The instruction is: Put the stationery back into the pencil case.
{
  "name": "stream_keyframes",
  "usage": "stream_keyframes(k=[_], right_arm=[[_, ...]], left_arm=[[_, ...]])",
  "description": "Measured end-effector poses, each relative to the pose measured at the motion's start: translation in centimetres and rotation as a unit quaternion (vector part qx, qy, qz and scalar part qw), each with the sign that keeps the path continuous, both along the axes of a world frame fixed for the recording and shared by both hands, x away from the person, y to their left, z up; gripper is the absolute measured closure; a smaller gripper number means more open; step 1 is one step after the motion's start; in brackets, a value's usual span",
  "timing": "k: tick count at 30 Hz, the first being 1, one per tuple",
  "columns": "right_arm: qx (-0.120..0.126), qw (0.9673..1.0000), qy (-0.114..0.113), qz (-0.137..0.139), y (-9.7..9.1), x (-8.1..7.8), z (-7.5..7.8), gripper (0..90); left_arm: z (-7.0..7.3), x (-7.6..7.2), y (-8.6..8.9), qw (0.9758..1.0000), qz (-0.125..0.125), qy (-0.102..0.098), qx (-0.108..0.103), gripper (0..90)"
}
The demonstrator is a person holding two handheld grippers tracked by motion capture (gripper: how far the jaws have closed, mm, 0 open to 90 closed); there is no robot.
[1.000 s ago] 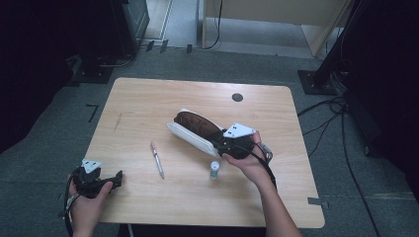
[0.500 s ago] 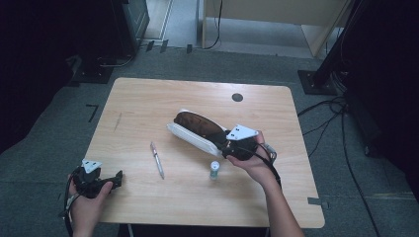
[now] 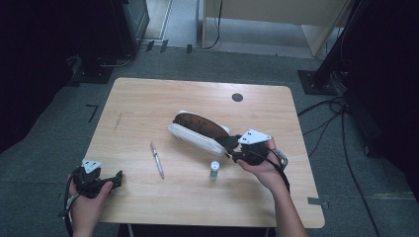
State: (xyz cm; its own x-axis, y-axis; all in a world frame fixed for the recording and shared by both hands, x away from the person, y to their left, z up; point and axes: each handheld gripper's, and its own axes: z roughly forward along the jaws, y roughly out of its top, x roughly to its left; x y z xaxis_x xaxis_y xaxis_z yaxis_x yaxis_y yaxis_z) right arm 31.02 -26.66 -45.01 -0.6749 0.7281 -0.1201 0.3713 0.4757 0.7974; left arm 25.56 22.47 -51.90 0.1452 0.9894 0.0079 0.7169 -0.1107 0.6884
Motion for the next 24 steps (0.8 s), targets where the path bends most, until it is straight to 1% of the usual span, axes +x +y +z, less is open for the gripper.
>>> stream_keyframes(k=[3, 5, 9, 11, 13, 16, 17, 22, 24], right_arm=[[0.002, 0.9999, 0.007, -0.008, 0.1, 0.0, -0.4, 41.3], [0.000, 1.0000, 0.003, -0.006, 0.3, 0.1, -0.5, 41.3], [-0.005, 0.9997, -0.023, 0.005, 0.8, 0.1, -0.1, 41.3], [-0.009, 0.9997, -0.020, 0.005, 0.9, 0.3, -0.1, 41.3], [-0.014, 0.9999, -0.004, 0.006, 1.0, 0.5, -0.3, 41.2], [-0.015, 0.9998, 0.001, 0.008, 1.1, 0.8, -0.4, 41.2], [-0.013, 0.9999, 0.005, 0.005, 1.1, 0.7, -0.4, 41.2], [-0.009, 0.9999, 0.007, 0.004, 1.3, 0.9, -0.5, 41.2], [-0.003, 0.9999, 0.012, 0.003, 1.3, 1.0, -0.6, 41.1]], left_arm=[[0.0, 0.0, 0.0, 1.0000, 0.000, 0.000, 0.000, 0.2], [0.0, 0.0, 0.0, 1.0000, 0.000, 0.000, 0.000, 0.2], [0.0, 0.0, 0.0, 1.0000, 0.000, 0.000, 0.000, 0.2], [0.0, 0.0, 0.0, 1.0000, 0.000, 0.000, 0.000, 0.2], [0.0, 0.0, 0.0, 1.0000, 0.000, 0.000, 0.000, 0.2], [0.0, 0.0, 0.0, 1.0000, 0.000, 0.000, 0.000, 0.2], [0.0, 0.0, 0.0, 1.0000, 0.000, 0.000, 0.000, 0.2], [0.0, 0.0, 0.0, 1.0000, 0.000, 0.000, 0.000, 0.2], [0.0, 0.0, 0.0, 1.0000, 0.000, 0.000, 0.000, 0.2]])
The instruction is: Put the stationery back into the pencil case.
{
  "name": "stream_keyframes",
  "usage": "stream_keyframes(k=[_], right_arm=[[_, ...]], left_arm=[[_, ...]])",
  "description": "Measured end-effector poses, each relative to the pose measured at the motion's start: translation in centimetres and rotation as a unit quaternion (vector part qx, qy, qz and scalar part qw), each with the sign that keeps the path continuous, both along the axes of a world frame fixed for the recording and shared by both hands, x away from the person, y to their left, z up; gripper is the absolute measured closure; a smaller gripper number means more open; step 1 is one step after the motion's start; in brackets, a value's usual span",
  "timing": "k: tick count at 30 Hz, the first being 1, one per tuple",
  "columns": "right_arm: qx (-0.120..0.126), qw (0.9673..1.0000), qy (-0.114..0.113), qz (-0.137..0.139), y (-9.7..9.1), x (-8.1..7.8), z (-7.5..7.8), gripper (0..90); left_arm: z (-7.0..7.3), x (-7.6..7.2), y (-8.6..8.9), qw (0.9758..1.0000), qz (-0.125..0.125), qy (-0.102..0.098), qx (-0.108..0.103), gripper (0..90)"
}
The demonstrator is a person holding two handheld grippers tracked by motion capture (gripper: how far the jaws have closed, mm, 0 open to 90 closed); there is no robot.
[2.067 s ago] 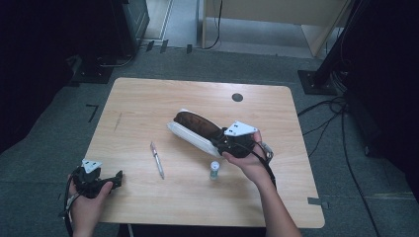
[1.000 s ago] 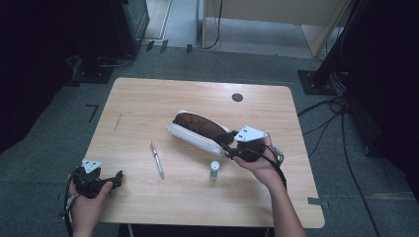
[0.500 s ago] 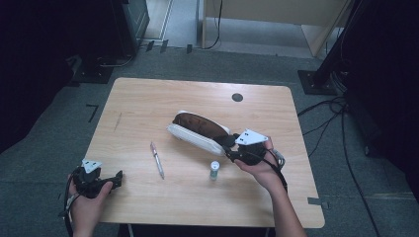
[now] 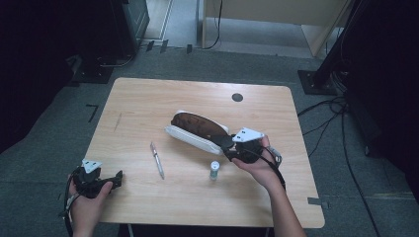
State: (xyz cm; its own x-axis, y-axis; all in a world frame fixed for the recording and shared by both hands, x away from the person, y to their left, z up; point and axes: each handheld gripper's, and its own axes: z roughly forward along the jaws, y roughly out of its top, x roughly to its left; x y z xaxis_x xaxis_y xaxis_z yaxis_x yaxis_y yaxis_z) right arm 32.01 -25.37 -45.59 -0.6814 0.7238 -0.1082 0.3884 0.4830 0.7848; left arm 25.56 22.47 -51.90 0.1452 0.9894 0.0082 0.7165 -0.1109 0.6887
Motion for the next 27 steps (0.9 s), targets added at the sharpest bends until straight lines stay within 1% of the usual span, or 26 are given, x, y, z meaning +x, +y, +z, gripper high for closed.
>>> stream_keyframes(k=[2, 4, 5, 8, 9, 12, 13, 16, 19, 22, 24, 27], right_arm=[[0.005, 1.0000, 0.004, -0.002, -0.1, 0.0, -0.1, 41.1], [0.003, 1.0000, 0.003, -0.002, -0.1, 0.0, -0.2, 41.2], [-0.002, 1.0000, -0.006, -0.002, -0.1, -0.1, -0.1, 41.3], [-0.002, 0.9997, -0.023, -0.004, -0.2, -0.4, 0.4, 41.3], [-0.008, 0.9994, -0.032, -0.003, -0.2, -0.5, 0.7, 41.3], [-0.033, 0.9986, -0.041, 0.007, 0.2, -0.6, 1.2, 41.3], [-0.036, 0.9985, -0.041, 0.010, 0.4, -0.6, 1.3, 41.3], [-0.025, 0.9990, -0.036, 0.011, 0.6, -0.5, 1.6, 44.1], [-0.020, 0.9989, -0.041, 0.014, 0.8, -0.3, 1.7, 47.9], [-0.025, 0.9990, -0.034, 0.011, 0.9, 0.0, 1.3, 51.9], [-0.020, 0.9994, -0.027, 0.007, 0.8, 0.0, 1.0, 54.4], [-0.012, 0.9995, -0.024, 0.016, 0.6, 0.0, 0.9, 59.4]], left_arm=[[0.0, 0.0, 0.0, 1.0000, 0.000, 0.000, 0.000, 0.2], [0.0, 0.0, 0.0, 1.0000, 0.000, 0.000, 0.000, 0.2], [0.0, 0.0, 0.0, 1.0000, 0.000, 0.000, 0.000, 0.2], [0.0, 0.0, 0.0, 1.0000, 0.000, 0.000, 0.000, 0.2], [0.0, 0.0, 0.0, 1.0000, 0.000, 0.000, 0.000, 0.2], [0.0, 0.0, 0.0, 1.0000, 0.000, 0.000, 0.000, 0.2], [0.0, 0.0, 0.0, 1.0000, 0.000, 0.000, 0.000, 0.2], [0.0, 0.0, 0.0, 1.0000, 0.000, 0.000, 0.000, 0.2], [0.0, 0.0, 0.0, 1.0000, 0.000, 0.000, 0.000, 0.2], [0.0, 0.0, 0.0, 1.0000, 0.000, 0.000, 0.000, 0.2], [0.0, 0.0, 0.0, 1.0000, 0.000, 0.000, 0.000, 0.2], [0.0, 0.0, 0.0, 1.0000, 0.000, 0.000, 0.000, 0.2]])
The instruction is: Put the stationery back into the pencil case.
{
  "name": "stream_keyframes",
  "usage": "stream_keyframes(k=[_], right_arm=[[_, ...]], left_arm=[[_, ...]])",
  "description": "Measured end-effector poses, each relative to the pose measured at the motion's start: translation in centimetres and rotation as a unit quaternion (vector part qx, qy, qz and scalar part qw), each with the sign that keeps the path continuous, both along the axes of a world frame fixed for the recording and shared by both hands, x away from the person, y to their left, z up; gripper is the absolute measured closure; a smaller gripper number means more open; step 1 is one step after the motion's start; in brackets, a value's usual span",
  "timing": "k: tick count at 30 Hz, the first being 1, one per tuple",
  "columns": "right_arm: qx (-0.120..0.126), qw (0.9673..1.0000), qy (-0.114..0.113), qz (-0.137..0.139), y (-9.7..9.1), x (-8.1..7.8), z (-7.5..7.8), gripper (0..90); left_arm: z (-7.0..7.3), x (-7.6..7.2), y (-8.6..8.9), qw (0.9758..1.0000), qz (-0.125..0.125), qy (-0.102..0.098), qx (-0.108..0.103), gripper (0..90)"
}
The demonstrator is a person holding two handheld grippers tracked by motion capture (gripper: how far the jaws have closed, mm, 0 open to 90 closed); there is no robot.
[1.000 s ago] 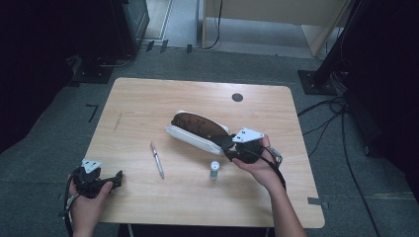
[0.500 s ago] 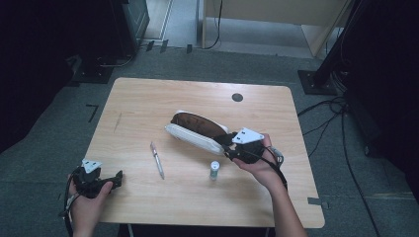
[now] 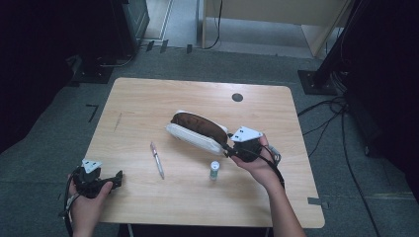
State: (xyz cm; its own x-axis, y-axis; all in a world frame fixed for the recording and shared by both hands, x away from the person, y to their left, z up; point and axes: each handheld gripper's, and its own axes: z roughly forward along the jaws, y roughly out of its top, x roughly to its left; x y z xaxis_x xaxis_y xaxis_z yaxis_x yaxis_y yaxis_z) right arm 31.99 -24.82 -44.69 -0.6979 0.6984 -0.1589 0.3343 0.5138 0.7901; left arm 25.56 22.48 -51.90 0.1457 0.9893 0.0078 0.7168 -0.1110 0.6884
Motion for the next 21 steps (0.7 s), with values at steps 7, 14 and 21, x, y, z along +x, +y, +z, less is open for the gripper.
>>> stream_keyframes(k=[7, 14, 21], right_arm=[[0.020, 0.9998, 0.001, 0.009, -0.7, -0.4, 0.7, 72.5], [0.041, 0.9991, 0.000, 0.014, -1.1, -1.7, 1.2, 70.7], [0.078, 0.9968, 0.009, 0.013, -1.7, -3.6, 1.6, 67.7]], left_arm=[[0.0, 0.0, 0.0, 1.0000, 0.000, 0.000, 0.000, 0.2], [0.0, 0.0, 0.0, 1.0000, 0.000, 0.000, 0.000, 0.2], [0.0, 0.0, 0.0, 1.0000, 0.000, 0.000, 0.000, 0.2]])
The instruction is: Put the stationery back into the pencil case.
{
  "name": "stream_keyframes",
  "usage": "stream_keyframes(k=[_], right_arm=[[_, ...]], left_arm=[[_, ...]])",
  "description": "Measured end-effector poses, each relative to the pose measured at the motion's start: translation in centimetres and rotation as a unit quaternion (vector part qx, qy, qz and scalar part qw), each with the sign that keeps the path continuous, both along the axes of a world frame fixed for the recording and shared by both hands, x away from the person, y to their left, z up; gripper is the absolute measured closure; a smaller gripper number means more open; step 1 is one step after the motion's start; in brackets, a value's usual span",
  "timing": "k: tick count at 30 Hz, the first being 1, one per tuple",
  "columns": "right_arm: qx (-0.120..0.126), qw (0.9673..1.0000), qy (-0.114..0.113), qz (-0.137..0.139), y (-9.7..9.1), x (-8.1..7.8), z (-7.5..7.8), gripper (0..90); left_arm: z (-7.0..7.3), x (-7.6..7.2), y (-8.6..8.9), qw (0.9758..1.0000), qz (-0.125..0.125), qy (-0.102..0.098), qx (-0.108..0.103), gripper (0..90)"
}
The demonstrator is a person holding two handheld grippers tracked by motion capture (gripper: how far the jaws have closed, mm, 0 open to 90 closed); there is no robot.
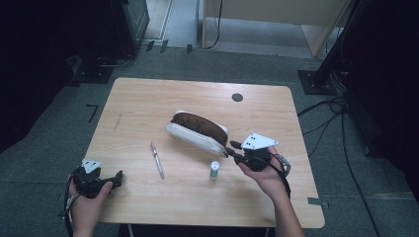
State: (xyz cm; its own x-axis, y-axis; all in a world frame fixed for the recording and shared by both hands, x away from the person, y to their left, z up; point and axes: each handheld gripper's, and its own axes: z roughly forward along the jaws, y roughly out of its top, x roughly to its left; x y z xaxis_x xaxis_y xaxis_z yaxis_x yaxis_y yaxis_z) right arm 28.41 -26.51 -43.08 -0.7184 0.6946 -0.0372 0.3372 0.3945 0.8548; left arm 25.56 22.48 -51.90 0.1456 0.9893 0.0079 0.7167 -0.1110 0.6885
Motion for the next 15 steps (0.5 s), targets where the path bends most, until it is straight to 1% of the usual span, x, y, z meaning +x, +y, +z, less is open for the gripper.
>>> stream_keyframes(k=[2, 4, 7, 11, 15], right_arm=[[0.011, 0.9999, 0.001, 0.001, -0.1, -0.6, 0.1, 67.4], [0.015, 0.9999, 0.001, 0.002, -0.1, -1.1, 0.1, 65.8], [0.024, 0.9996, 0.007, 0.010, 0.0, -1.9, 0.0, 64.0], [0.036, 0.9992, 0.010, 0.015, 0.1, -2.5, -0.1, 63.0], [0.060, 0.9979, 0.014, 0.017, 0.0, -2.8, -0.1, 61.5]], left_arm=[[0.0, 0.0, 0.0, 1.0000, 0.000, 0.000, 0.000, 0.2], [0.0, 0.0, 0.0, 1.0000, -0.001, -0.001, 0.000, 0.2], [0.0, 0.1, 0.0, 1.0000, -0.002, 0.000, 0.000, 0.2], [0.0, 0.1, 0.0, 1.0000, -0.002, 0.000, 0.000, 0.2], [0.0, 0.1, 0.0, 1.0000, -0.003, 0.000, 0.000, 0.2]])
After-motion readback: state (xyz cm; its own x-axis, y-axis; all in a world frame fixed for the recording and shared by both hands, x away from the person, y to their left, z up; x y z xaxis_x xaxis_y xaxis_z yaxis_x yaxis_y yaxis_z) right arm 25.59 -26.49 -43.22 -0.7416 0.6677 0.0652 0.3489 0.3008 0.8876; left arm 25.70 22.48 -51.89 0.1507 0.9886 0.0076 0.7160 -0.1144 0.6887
